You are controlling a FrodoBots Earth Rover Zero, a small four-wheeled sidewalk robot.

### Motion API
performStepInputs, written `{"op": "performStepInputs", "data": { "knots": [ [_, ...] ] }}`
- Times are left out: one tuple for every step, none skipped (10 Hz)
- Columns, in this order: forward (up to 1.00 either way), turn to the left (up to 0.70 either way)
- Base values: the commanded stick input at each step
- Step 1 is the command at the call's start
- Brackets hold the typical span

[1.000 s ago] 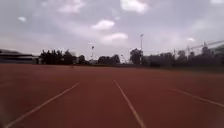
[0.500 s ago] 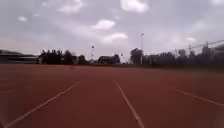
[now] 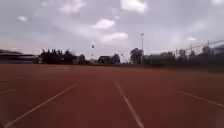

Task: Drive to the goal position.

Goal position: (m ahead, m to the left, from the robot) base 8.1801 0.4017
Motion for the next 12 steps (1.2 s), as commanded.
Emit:
{"op": "performStepInputs", "data": {
  "knots": [
    [0.45, 0.00],
    [0.45, 0.00],
    [0.45, 0.00],
    [0.45, 0.00],
    [0.45, 0.00],
    [0.45, 0.00],
    [0.45, 0.00],
    [0.45, 0.00],
    [0.45, 0.00],
    [0.45, 0.00],
    [0.45, 0.00],
    [0.45, 0.00]
  ]
}}
